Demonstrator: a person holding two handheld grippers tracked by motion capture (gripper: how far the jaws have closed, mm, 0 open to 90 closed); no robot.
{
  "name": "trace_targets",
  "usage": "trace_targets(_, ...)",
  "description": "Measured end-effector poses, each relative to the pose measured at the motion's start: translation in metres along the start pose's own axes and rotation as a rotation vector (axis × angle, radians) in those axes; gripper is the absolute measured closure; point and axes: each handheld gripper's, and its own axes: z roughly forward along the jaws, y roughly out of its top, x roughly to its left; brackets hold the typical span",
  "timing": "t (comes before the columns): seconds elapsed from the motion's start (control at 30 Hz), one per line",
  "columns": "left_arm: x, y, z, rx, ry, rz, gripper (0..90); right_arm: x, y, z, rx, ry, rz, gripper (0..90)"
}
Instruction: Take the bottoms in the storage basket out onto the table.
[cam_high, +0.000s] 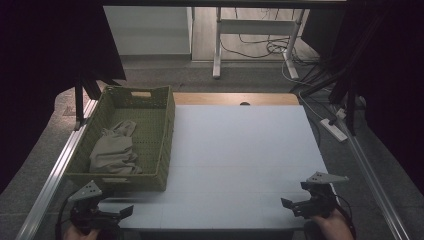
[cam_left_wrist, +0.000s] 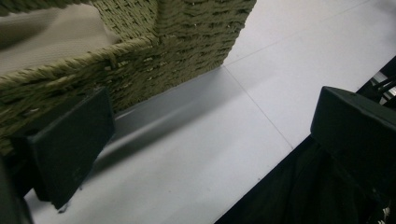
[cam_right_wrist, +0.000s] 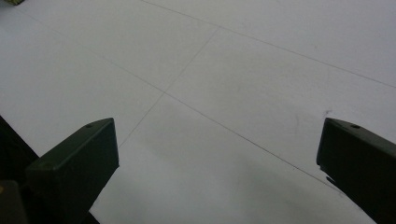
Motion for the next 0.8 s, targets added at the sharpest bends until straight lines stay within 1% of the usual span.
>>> trace_targets(0.13, 0.001, 0.000, -0.001, -0.004, 0.002, 0.007, 0.0, 0.000, 0.000, 0.001, 0.000, 0.003, 0.002, 0.0)
trace_targets(0.2, 0.001, -0.001, -0.002, -0.016, -0.016, 0.008, 0.0, 0.000, 0.000, 0.001, 0.002, 0.003, 0.000, 0.0)
trace_targets(0.37, 0.003, -0.001, -0.002, -0.021, -0.032, 0.002, 0.0, 0.000, 0.000, 0.001, 0.002, 0.005, 0.000, 0.0)
trace_targets(0.5, 0.002, 0.001, -0.005, -0.018, -0.023, 0.017, 0.0, 0.000, 0.000, 0.001, 0.002, 0.006, 0.000, 0.0)
trace_targets(0.63, -0.001, 0.003, -0.010, -0.030, -0.019, 0.028, 0.0, 0.000, 0.000, 0.001, 0.006, 0.006, 0.000, 0.0)
trace_targets(0.7, 0.000, 0.003, -0.013, -0.041, -0.027, 0.021, 0.0, 0.000, 0.000, 0.001, 0.007, 0.005, 0.000, 0.0)
trace_targets(0.77, 0.000, 0.004, -0.015, -0.045, -0.046, 0.009, 0.0, 0.000, 0.000, 0.002, 0.007, 0.007, 0.002, 0.0)
trace_targets(0.8, 0.000, 0.004, -0.016, -0.042, -0.042, 0.011, 0.0, 0.000, 0.001, 0.002, 0.009, 0.009, 0.003, 0.0)
